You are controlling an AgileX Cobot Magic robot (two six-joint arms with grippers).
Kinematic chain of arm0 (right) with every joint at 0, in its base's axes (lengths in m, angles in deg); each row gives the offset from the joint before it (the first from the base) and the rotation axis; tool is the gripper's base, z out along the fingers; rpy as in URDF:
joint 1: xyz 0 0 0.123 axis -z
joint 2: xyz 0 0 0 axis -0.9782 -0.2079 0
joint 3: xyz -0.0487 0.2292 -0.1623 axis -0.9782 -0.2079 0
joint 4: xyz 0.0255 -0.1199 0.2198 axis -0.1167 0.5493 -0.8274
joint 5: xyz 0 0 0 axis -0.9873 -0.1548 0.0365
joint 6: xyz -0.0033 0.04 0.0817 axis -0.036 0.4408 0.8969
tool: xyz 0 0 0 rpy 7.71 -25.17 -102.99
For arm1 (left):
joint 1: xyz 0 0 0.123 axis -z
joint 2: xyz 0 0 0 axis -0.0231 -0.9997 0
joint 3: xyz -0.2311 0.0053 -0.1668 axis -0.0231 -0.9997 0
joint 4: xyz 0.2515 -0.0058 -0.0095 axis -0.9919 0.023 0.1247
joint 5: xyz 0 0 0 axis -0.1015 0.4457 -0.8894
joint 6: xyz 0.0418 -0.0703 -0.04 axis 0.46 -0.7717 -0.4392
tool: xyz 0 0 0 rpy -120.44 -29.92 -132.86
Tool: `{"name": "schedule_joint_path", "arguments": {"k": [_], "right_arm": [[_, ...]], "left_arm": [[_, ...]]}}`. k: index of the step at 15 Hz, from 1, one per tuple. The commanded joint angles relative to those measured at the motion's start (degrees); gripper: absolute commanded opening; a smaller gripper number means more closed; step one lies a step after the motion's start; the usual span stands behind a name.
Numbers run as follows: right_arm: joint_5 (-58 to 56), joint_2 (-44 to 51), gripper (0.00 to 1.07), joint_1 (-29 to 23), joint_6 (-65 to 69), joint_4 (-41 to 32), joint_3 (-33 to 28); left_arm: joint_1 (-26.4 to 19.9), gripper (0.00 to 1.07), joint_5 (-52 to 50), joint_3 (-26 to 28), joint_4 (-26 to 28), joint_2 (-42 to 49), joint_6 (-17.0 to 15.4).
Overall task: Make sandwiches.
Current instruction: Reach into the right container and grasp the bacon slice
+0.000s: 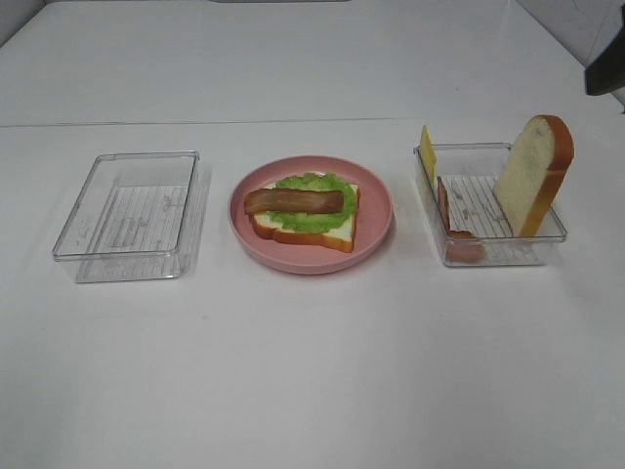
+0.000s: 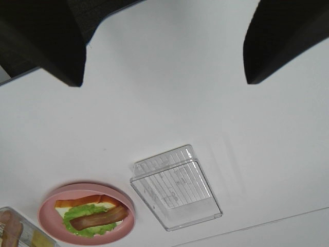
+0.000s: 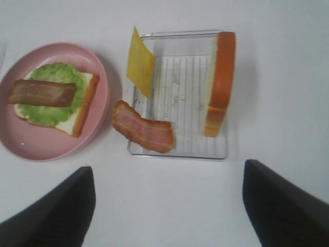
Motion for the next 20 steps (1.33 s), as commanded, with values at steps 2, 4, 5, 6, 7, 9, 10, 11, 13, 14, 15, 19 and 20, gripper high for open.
{"name": "schedule_joint_path", "arguments": {"k": [2,4,5,6,7,9,10,11,13,14,15,19,20], "right_arm": [[-8.88,-13.41,0.75,0.29,-5.56,-9.91,9.34],[-13.12,-20.8,0.74,-2.23,-5.5,-8.25,15.18],[-13.01,-23.26,0.74,-4.53,-5.5,-6.53,16.9],[-13.01,-25.5,0.74,-6.88,-4.87,-4.7,18.85],[-13.12,-27.85,0.74,-9.05,-3.55,-3.09,21.03],[-13.24,-32.72,0.74,-11.17,0.0,-0.57,24.69],[-13.24,-34.21,0.74,-11.17,0.29,-0.74,25.61],[-13.64,-38.16,0.74,-11.06,0.34,-0.92,27.67],[-13.92,-41.2,0.74,-11.06,0.34,-0.92,28.48],[-13.58,-42.74,0.74,-11.06,0.34,-0.92,28.48],[-13.29,-44.4,0.74,-11.06,0.34,-0.69,28.48],[-10.43,-48.93,0.69,-11.06,1.38,-0.34,28.48],[-9.97,-49.33,0.67,-11.06,1.38,-0.34,28.48]], "left_arm": [[0.0,0.79,-4.64,-2.29,-0.86,1.2,-1.43],[0.0,0.79,-4.64,-2.29,-0.92,1.2,-1.43],[0.0,0.79,-4.64,-2.29,-0.92,1.2,-1.43],[0.0,0.79,-4.64,-2.29,-0.92,1.2,-1.43],[0.0,0.79,-4.64,-2.29,-0.92,1.2,-1.43],[0.0,0.79,-4.64,-2.29,-0.92,1.2,-1.43],[0.0,0.79,-4.64,-2.29,-0.92,1.2,-1.43],[0.0,0.79,-4.64,-2.29,-0.92,1.2,-1.43],[0.0,0.79,-4.64,-2.29,-0.92,1.2,-1.43],[0.0,0.79,-4.64,-2.29,-0.92,1.2,-1.43],[0.0,0.79,-4.64,-2.29,-0.92,1.2,-1.43],[0.0,0.79,-4.64,-2.29,-0.92,1.2,-1.43],[0.0,0.79,-4.64,-2.29,-0.92,1.2,-1.43]]}}
